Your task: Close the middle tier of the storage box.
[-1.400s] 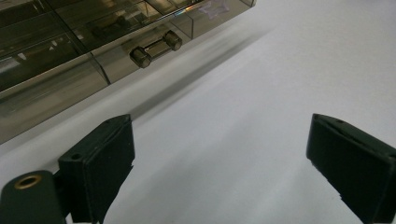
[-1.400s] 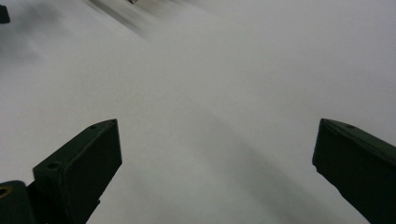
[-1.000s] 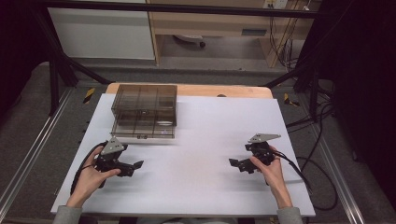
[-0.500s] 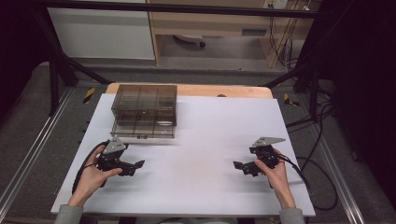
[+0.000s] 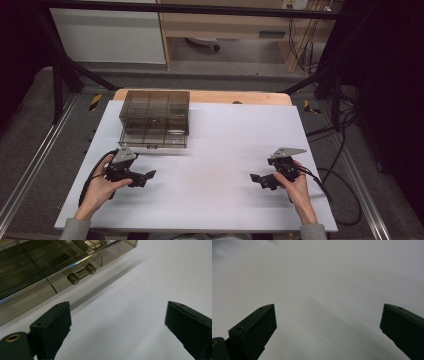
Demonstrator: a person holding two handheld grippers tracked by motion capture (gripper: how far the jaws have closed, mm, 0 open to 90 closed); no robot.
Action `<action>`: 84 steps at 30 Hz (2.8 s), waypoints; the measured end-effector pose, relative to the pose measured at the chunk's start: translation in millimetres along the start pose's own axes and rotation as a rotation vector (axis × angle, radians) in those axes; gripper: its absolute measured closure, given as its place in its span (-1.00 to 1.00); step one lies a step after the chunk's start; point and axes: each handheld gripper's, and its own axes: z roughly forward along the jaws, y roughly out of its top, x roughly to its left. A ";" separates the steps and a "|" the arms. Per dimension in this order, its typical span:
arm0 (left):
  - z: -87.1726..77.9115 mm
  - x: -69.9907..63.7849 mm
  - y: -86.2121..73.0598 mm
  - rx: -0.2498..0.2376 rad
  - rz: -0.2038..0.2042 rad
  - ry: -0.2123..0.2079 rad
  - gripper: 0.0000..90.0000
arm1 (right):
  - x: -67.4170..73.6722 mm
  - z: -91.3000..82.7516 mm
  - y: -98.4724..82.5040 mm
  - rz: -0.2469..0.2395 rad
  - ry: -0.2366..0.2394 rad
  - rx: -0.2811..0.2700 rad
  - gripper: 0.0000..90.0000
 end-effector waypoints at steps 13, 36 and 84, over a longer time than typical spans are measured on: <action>-0.2 3.2 2.1 0.015 -0.004 0.045 -0.47 | 0.1 3.0 -1.5 -0.009 -0.006 0.013 -0.96; 3.3 13.3 5.0 0.011 -0.076 0.108 0.37 | -0.3 1.2 -1.5 -0.004 -0.013 0.007 -0.96; 35.9 21.4 15.9 0.070 -0.074 0.161 0.98 | 0.7 -1.1 -2.1 0.005 -0.014 0.005 -0.97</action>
